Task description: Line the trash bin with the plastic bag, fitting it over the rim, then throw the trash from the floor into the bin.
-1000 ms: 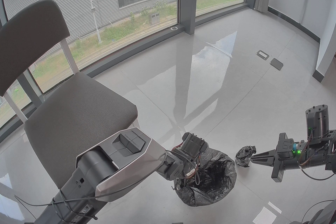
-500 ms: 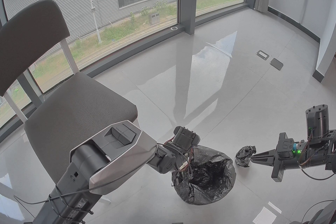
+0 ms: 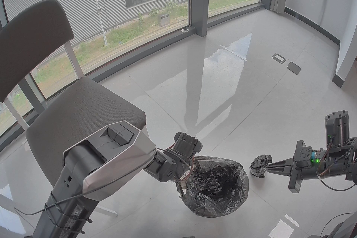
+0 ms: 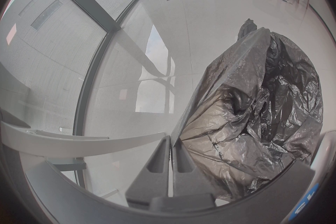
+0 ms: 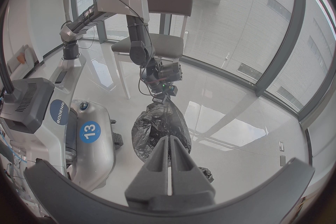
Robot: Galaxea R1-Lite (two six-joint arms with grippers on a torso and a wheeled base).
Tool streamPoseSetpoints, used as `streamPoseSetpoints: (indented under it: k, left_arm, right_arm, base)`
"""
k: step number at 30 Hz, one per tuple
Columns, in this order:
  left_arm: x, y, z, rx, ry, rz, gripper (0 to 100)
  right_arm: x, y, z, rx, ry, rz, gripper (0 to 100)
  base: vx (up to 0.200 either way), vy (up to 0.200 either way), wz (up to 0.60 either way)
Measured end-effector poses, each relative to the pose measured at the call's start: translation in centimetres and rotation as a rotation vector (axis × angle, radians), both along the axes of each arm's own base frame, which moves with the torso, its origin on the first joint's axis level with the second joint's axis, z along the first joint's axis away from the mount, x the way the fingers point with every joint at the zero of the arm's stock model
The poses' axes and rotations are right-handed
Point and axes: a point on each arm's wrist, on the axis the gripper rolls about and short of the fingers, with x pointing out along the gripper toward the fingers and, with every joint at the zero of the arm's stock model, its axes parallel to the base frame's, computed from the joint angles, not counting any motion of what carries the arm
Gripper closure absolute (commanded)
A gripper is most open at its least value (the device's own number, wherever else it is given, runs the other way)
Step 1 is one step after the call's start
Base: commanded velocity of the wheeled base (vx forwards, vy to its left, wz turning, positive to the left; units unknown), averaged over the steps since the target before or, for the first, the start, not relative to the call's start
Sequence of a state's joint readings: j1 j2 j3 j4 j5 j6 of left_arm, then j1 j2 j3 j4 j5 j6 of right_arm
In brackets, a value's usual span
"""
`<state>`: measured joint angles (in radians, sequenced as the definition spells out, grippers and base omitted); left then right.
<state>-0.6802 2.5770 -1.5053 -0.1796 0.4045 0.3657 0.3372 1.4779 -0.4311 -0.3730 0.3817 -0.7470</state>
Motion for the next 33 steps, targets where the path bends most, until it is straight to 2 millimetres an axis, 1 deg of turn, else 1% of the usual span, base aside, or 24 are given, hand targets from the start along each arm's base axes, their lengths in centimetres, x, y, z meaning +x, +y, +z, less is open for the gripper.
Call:
streamPoseSetpoints:
  k: [10, 11, 20, 24, 29, 33]
  left_arm:
    - [-0.7, 0.6, -0.2, -0.013, -0.019, 0.000, 100]
    - [-0.8, 0.7, -0.2, -0.015, -0.020, -0.002, 0]
    - [-1.5, 1.2, -0.2, -0.007, -0.009, 0.000, 0]
    - [-2.1, 1.5, -0.1, -0.007, -0.010, -0.003, 0]
    - [-3.1, 1.9, 0.7, -0.025, -0.040, -0.016, 0]
    - [-4.2, 1.8, 2.1, -0.064, -0.086, -0.036, 0]
  right_arm:
    - [0.0, 0.0, 0.0, 0.000, 0.001, 0.000, 100]
    - [0.0, 0.0, 0.0, 0.000, 0.001, 0.000, 100]
    - [0.0, 0.0, 0.0, 0.000, 0.000, 0.000, 100]
    - [0.0, 0.0, 0.0, -0.001, 0.002, 0.000, 100]
    - [0.0, -0.1, -0.1, -0.001, 0.003, -0.003, 100]
    - [0.3, -0.4, 0.1, 0.002, -0.004, -0.024, 100]
  base:
    - [0.000, 0.000, 0.00]
    - [0.000, 0.000, 0.00]
    - [0.000, 0.000, 0.00]
    - [0.000, 0.000, 0.00]
    - [0.000, 0.000, 0.00]
    - [0.000, 0.000, 0.00]
